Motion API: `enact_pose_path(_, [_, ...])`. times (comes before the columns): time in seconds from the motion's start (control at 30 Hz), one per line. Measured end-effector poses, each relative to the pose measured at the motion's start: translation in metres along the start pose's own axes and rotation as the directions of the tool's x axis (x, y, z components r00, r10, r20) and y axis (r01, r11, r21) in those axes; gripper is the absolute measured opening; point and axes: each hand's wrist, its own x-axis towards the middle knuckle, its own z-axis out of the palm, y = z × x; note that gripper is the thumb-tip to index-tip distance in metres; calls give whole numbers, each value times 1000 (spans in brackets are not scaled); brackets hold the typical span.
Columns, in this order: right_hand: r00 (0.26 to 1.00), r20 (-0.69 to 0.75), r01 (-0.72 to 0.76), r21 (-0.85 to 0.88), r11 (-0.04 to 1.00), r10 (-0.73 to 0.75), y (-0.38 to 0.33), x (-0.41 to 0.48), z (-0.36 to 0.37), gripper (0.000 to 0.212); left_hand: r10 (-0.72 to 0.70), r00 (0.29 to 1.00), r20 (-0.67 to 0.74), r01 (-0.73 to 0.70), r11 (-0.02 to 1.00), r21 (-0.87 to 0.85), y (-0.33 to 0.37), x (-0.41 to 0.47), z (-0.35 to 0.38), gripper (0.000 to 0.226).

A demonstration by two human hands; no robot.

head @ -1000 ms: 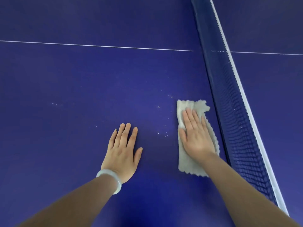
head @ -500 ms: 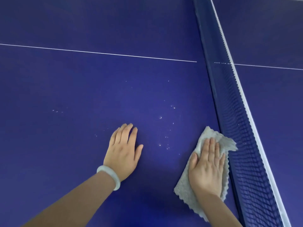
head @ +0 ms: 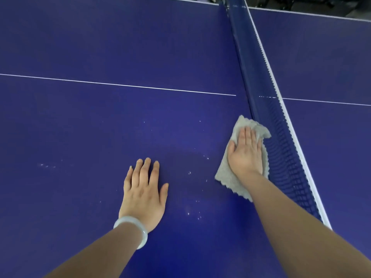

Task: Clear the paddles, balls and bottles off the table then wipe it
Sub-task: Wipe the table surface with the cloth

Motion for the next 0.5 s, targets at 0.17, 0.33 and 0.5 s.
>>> enact_pose_path(0.17, [973,72,221,-45,974,-217,-26,61,-1,62,5,1000,23,-5,1000,9,-1,-1,-1,62])
enact_pose_path(0.33, [894,61,447,-64,892,-444,-7,55,-5,60,10,999,37,-10,1000,14,0,0,-3,61])
enact_pose_path(0.5, [982,31,187,-76,980,-185,-16,119,-9,59,4,999,40,-5,1000,13,0,1,-5,61])
